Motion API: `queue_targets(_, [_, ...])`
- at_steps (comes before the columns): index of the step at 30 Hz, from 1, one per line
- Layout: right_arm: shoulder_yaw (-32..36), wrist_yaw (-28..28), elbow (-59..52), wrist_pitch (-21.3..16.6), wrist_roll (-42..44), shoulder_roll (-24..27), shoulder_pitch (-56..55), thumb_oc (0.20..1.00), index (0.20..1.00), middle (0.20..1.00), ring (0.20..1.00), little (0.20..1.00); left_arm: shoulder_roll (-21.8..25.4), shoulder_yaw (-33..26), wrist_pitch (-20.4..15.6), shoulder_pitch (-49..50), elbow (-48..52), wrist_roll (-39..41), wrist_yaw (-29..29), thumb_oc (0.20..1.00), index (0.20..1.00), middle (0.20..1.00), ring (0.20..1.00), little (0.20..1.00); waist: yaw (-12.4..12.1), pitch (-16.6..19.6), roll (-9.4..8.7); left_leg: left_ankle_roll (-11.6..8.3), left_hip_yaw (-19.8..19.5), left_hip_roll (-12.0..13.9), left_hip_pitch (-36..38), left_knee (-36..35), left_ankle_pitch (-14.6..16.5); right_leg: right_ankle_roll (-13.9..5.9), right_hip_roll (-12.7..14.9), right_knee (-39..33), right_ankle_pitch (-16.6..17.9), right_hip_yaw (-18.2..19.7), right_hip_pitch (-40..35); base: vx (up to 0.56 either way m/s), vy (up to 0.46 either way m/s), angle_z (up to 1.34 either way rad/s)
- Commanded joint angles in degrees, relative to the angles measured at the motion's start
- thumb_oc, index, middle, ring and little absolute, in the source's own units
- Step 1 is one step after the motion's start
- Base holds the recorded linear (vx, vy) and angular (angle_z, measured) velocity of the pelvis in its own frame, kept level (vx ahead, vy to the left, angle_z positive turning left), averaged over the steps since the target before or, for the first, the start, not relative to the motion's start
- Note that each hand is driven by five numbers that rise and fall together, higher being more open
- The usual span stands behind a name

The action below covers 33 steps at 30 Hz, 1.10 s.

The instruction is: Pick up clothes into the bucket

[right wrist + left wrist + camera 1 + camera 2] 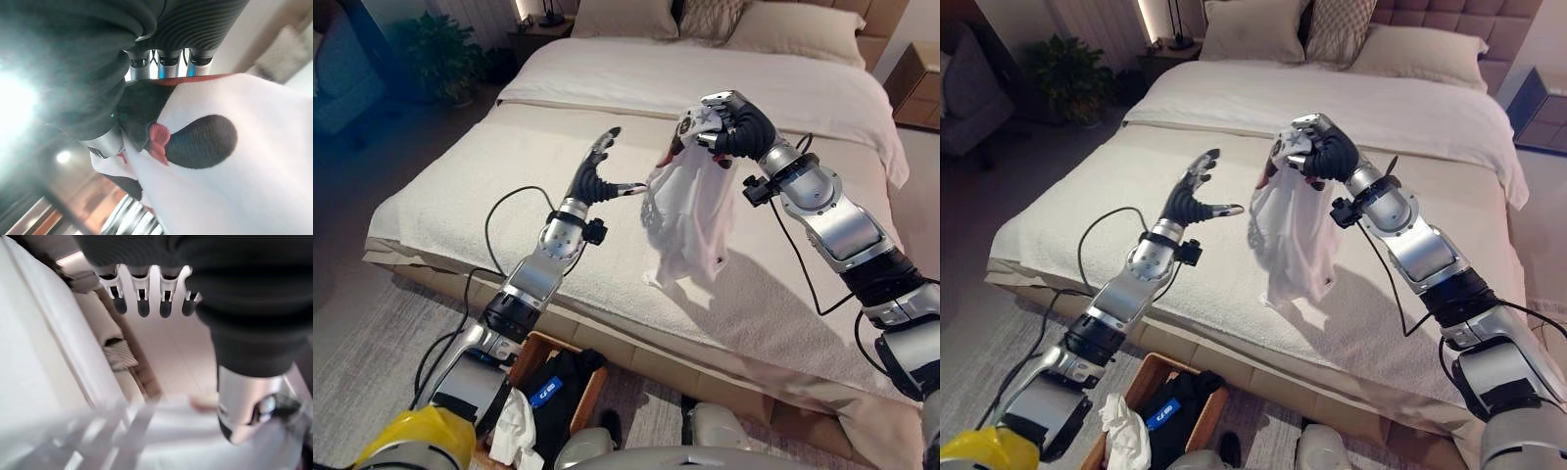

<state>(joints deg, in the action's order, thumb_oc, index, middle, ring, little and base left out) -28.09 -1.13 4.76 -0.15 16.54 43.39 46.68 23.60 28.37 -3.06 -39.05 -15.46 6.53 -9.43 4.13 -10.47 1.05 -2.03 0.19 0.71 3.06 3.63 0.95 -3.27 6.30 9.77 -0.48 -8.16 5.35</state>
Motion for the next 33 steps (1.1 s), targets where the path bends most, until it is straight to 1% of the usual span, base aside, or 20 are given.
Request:
queue_targets(1, [-0.5, -0.3, -3.2, -3.5, 3.6, -0.4, 3.5, 0.2, 0.2, 0.2, 0.2, 0.2, 0.0, 4.8, -1.3, -4.9, -2.6, 5.2, 4.1, 1.0, 1.0, 1.0, 1.0, 1.0, 0.9, 5.1, -3.57, -1.77, -0.7, -0.4, -3.5, 4.4, 3.8, -4.66, 3.1, -2.9, -3.4, -0.2, -6.7, 0.04, 0.011, -0.01])
queue_targets(3, [-1.7, -0.6, -3.7, -3.7, 4.8, -0.4, 4.5, 0.2, 0.2, 0.2, 0.2, 0.2, -0.4, 7.7, -1.4, -6.0, -2.5, 11.8, 6.5, 1.0, 1.0, 1.0, 1.0, 1.0, 1.0, 5.5, -3.57, -1.77, -0.6, -0.3, -3.2, 4.1, 3.7, -4.76, 3.0, -3.5, -3.1, -0.3, -7.0, 0.02, 0.003, 0.0])
queue_targets(5, [-3.7, -0.8, -3.7, -3.6, 5.9, -1.1, 6.1, 0.2, 0.2, 0.2, 0.2, 0.2, -2.1, 11.0, -1.4, -6.6, -2.9, 20.8, 9.0, 1.0, 1.0, 1.0, 1.0, 1.0, 1.4, 5.9, -3.57, -1.85, -0.5, -0.2, -3.0, 3.8, 3.6, -4.82, 2.9, -4.0, -2.8, -0.2, -7.1, 0.0, 0.0, 0.0])
queue_targets(6, [-4.4, -1.0, -3.9, -3.8, 6.4, -1.0, 6.6, 0.2, 0.2, 0.2, 0.2, 0.2, -2.4, 12.4, -0.7, -6.3, -2.3, 24.3, 10.4, 1.0, 1.0, 1.0, 1.0, 1.0, 1.4, 6.0, -3.55, -1.87, -0.5, -0.2, -2.9, 3.7, 3.6, -4.81, 2.9, -4.1, -2.8, -0.2, -7.2, 0.0, 0.0, 0.0])
queue_targets(7, [-4.4, -1.0, -3.9, -3.8, 6.4, -1.0, 6.6, 0.2, 0.2, 0.2, 0.2, 0.2, -2.4, 12.4, -0.7, -6.3, -2.3, 24.3, 10.4, 1.0, 1.0, 1.0, 1.0, 1.0, 1.4, 6.0, -3.55, -1.87, -0.5, -0.2, -2.9, 3.7, 3.6, -4.81, 2.9, -4.1, -2.8, -0.2, -7.2, 0.0, 0.0, 0.0])
queue_targets(8, [-5.5, -1.2, -4.3, -3.9, 7.1, -0.6, 7.4, 0.2, 0.2, 0.2, 0.2, 0.2, -2.2, 15.9, 0.5, -7.1, -1.6, 27.4, 12.5, 1.0, 1.0, 1.0, 1.0, 1.0, 1.7, 6.3, -3.52, -1.97, -0.5, -0.1, -2.6, 3.5, 3.5, -4.84, 2.9, -4.3, -2.8, -0.1, -7.4, 0.0, 0.0, 0.0])
queue_targets(12, [-8.1, -1.3, -4.5, -4.4, 8.7, 0.1, 9.5, 0.2, 0.2, 0.2, 0.2, 0.2, -0.5, 21.7, 2.6, -9.1, -0.5, 36.3, 16.3, 1.0, 1.0, 1.0, 1.0, 1.0, 2.3, 6.6, -3.34, -2.17, -0.3, 0.0, -2.2, 3.3, 3.5, -4.98, 3.0, -4.2, -2.8, -0.1, -7.7, 0.01, 0.003, -0.03])
queue_targets(15, [-9.1, -1.4, -4.5, -4.7, 9.5, 0.4, 10.2, 0.2, 0.2, 0.2, 0.2, 0.2, 1.4, 25.0, 4.4, -10.3, 0.6, 40.4, 18.9, 1.0, 1.0, 1.0, 1.0, 1.0, 2.6, 6.8, -3.01, -2.23, -0.3, 0.0, -1.8, 3.0, 3.5, -5.14, 2.9, -4.3, -2.7, -0.1, -7.9, 0.01, 0.004, -0.03])
queue_targets(16, [-9.1, -1.4, -4.5, -4.7, 9.5, 0.4, 10.2, 0.2, 0.2, 0.2, 0.2, 0.2, 1.4, 25.0, 4.4, -10.3, 0.6, 40.5, 18.9, 1.0, 1.0, 1.0, 1.0, 1.0, 2.6, 6.8, -3.03, -2.23, -0.3, 0.0, -1.8, 3.0, 3.5, -5.14, 2.9, -4.3, -2.7, -0.1, -7.9, 0.01, 0.002, -0.06])
queue_targets(17, [-9.3, -1.3, -4.0, -4.9, 9.6, 0.4, 10.4, 0.2, 0.2, 0.2, 0.2, 0.2, 2.4, 26.7, 5.2, -11.3, 0.7, 40.9, 20.1, 1.0, 1.0, 1.0, 1.0, 1.0, 2.7, 6.9, -2.88, -2.27, -0.2, 0.0, -1.7, 3.0, 3.5, -5.15, 2.9, -4.4, -2.7, 0.0, -8.0, 0.01, 0.001, -0.05])
queue_targets(20, [-8.9, -1.1, -3.7, -5.1, 9.4, 0.6, 10.1, 0.2, 0.2, 0.2, 0.2, 0.2, 3.7, 28.2, 5.7, -12.0, 0.4, 40.9, 21.1, 1.0, 1.0, 1.0, 1.0, 1.0, 2.8, 7.1, -2.7, -2.32, -0.2, 0.1, -1.6, 2.8, 3.4, -5.24, 2.9, -4.5, -2.7, 0.1, -8.2, 0.0, 0.0, -0.01])
queue_targets(21, [-8.8, -1.0, -3.5, -5.1, 9.3, 0.3, 10.0, 0.2, 0.2, 0.2, 0.2, 0.2, 3.5, 28.1, 5.7, -11.8, 0.0, 40.7, 21.1, 0.784, 0.784, 0.784, 0.784, 0.784, 2.8, 7.1, -2.68, -2.31, -0.2, 0.1, -1.5, 2.8, 3.4, -5.25, 2.9, -4.5, -2.7, 0.1, -8.2, 0.0, 0.0, 0.0])
queue_targets(22, [-8.5, -0.8, -3.4, -5.1, 9.0, 0.2, 9.9, 0.2, 0.2, 0.2, 0.2, 0.2, 3.3, 27.8, 5.4, -11.6, -0.3, 40.3, 20.9, 0.228, 0.228, 0.228, 0.228, 0.228, 2.8, 7.2, -2.67, -2.32, -0.2, 0.1, -1.5, 2.8, 3.4, -5.25, 2.9, -4.5, -2.7, 0.0, -8.2, 0.0, 0.0, 0.0])
queue_targets(23, [-8.0, -0.3, -3.3, -5.2, 8.4, 0.2, 9.8, 0.2, 0.2, 0.2, 0.2, 0.2, 3.0, 27.3, 5.3, -11.1, -0.9, 39.8, 20.7, 0.2, 0.2, 0.2, 0.2, 0.2, 2.7, 7.2, -2.7, -2.3, -0.3, 0.1, -1.5, 2.8, 3.4, -5.23, 2.9, -4.5, -2.7, 0.0, -8.2, 0.0, 0.0, 0.0])
queue_targets(27, [-6.0, 0.8, -2.7, -5.2, 5.7, -0.1, 8.9, 0.2, 0.2, 0.2, 0.2, 0.2, 2.1, 25.6, 5.1, -9.4, -2.3, 37.9, 20.5, 0.2, 0.2, 0.2, 0.2, 0.2, 2.6, 7.3, -2.76, -2.22, -0.5, 0.1, -1.3, 2.7, 3.5, -5.17, 3.0, -4.6, -2.7, -0.1, -8.4, 0.0, 0.0, 0.0])
queue_targets(33, [-1.0, 3.1, -1.5, -4.6, 2.2, 0.3, 6.3, 0.2, 0.2, 0.2, 0.2, 0.2, 1.4, 22.5, 4.9, -6.4, -3.8, 33.8, 19.9, 0.2, 0.2, 0.2, 0.2, 0.2, 2.3, 7.3, -2.77, -2.06, -0.6, 0.0, -1.3, 2.9, 3.6, -5.14, 3.1, -4.8, -2.6, -0.3, -8.6, 0.0, 0.0, 0.0])
